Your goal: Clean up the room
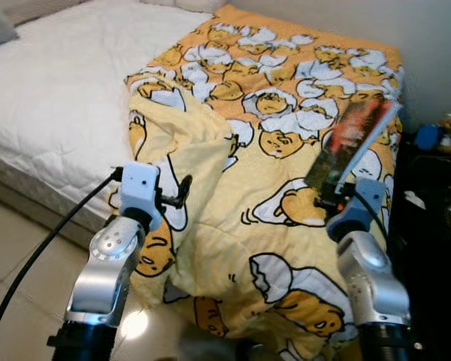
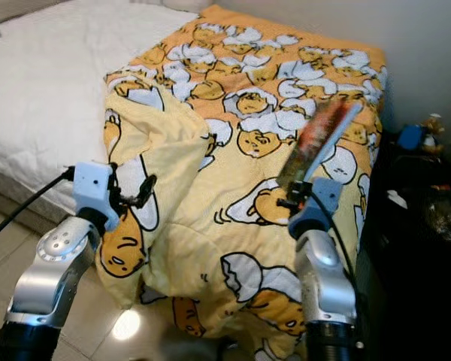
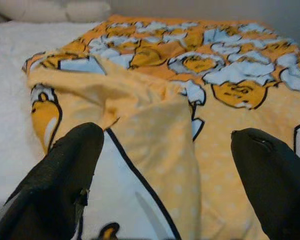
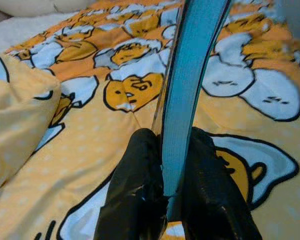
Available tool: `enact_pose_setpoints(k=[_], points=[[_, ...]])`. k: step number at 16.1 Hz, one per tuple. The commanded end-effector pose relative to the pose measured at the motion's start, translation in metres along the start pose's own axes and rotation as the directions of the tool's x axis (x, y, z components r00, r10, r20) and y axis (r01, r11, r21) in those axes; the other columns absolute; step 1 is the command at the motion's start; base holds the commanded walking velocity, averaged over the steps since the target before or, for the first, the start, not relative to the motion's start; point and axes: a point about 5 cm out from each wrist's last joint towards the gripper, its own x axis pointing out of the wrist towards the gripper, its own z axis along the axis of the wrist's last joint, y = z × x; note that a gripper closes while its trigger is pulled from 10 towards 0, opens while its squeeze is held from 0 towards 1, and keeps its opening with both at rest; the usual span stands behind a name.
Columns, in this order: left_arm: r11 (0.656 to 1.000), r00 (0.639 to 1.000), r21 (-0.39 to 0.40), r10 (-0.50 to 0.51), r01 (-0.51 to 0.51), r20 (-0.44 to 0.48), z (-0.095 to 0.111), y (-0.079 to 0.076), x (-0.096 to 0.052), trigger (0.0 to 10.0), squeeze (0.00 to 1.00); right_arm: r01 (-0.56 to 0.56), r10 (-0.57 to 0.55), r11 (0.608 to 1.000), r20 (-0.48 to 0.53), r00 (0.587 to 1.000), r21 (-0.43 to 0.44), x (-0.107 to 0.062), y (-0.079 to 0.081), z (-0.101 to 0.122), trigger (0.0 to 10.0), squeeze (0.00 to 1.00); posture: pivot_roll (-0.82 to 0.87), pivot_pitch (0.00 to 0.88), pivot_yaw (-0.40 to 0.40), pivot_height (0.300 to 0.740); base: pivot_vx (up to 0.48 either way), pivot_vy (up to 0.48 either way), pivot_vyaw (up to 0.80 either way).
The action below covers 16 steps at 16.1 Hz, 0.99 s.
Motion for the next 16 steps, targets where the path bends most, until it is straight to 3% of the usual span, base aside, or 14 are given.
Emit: enact_pose_setpoints(k=[1, 3, 16], points=[[1.000, 1.000, 0.008, 0.012, -0.012, -0.013, -0.001, 0.003, 0.001, 10.0, 0.18, -0.041, 0.041, 0.999, 0.044, 0.998, 0.002, 0.002, 0.011, 0.010, 10.0, 0.00, 0.10, 0.000, -0.043, 0.740, 0.000, 0.337, -0.78], [1.000, 1.000, 0.017, 0.015, -0.015, -0.026, -0.001, 0.005, 0.002, 10.0, 0.17, -0.074, 0.072, 0.997, 0.039, 0.997, 0.036, 0.004, 0.016, 0.011, 10.0, 0.00, 0.09, 0.000, -0.041, 0.740, 0.000, 0.334, -0.78], [0.998, 0.998, 0.034, 0.060, -0.060, -0.005, 0.003, 0.015, 0.002, 10.0, 0.18, -0.062, 0.062, 0.998, 0.018, 0.998, 0.005, 0.002, 0.015, 0.004, 10.0, 0.00, 0.10, 0.000, -0.032, 0.740, 0.000, 0.334, -0.78]])
